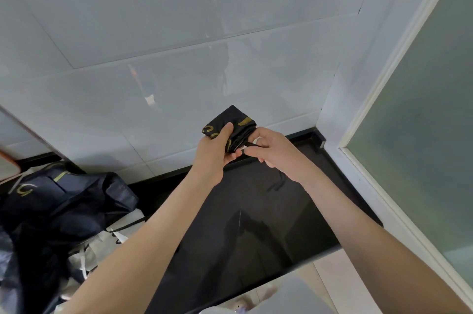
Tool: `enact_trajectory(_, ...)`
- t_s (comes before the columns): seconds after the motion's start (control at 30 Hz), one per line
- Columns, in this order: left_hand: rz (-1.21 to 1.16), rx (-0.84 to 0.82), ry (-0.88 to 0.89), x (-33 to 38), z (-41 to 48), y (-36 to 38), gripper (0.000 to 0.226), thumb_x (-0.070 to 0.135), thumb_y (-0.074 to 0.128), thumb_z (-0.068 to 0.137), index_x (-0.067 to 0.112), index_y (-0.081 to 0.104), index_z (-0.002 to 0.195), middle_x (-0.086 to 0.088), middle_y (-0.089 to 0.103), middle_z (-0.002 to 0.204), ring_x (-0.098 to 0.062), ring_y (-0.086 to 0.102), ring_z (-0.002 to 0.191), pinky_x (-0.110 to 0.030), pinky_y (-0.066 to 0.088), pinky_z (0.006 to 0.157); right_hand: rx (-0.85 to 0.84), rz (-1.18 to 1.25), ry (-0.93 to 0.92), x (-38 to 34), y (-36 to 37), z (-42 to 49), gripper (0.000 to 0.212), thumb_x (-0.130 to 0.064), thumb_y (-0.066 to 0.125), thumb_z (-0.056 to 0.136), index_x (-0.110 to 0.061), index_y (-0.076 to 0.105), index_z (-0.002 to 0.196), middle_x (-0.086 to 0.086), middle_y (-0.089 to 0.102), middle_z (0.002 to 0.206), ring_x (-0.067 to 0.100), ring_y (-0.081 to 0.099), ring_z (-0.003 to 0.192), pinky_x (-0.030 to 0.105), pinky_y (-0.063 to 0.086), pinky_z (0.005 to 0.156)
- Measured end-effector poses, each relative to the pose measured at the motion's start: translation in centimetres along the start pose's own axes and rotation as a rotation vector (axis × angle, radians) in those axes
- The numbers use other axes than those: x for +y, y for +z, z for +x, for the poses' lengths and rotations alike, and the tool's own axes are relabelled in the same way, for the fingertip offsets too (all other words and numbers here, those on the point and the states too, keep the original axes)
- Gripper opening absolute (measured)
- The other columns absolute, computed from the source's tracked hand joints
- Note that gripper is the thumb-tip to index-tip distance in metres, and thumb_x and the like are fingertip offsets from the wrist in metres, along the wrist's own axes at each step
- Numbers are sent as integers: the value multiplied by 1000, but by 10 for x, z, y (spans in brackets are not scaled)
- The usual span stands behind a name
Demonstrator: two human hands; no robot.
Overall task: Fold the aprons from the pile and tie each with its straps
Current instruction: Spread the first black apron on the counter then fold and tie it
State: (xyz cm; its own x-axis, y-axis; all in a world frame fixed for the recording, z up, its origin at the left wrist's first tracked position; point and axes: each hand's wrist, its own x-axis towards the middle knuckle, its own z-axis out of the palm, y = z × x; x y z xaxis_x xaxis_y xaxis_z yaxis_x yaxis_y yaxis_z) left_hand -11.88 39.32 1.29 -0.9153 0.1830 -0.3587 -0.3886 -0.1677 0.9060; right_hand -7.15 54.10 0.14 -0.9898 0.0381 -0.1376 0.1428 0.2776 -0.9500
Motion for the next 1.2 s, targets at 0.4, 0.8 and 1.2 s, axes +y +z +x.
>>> enact_trajectory(0.4, 9, 108, 14, -12, 5, 6, 30, 33, 54, 98, 4, 63, 99, -12, 63, 79, -13, 50, 45, -20, 41, 40, 200, -476, -152, -6, 11, -2, 15, -15, 50, 98, -11, 64, 104, -1, 54, 93, 12, 50, 86, 14, 34, 70)
enact_trajectory(0.8, 1162, 128, 566, -17, -1, -8, 40, 35, 52, 98, 12, 50, 131, -13, 68, 84, -31, 66, 71, -36, 52, 62, 9, -78, 99, -15, -17, -9, 26, -25, 51, 99, -11, 66, 82, -15, 38, 49, 4, 26, 45, 18, 20, 49)
enact_trajectory(1.2, 1588, 134, 1401, -56, 1, -9, 58, 23, 92, 56, 3, 70, 106, -10, 73, 98, -11, 59, 48, -18, 40, 38, 18, 360, 339, 1, -4, -2, 45, -58, 56, 89, -15, 47, 82, 0, 27, 66, 10, 15, 49, 25, 9, 44)
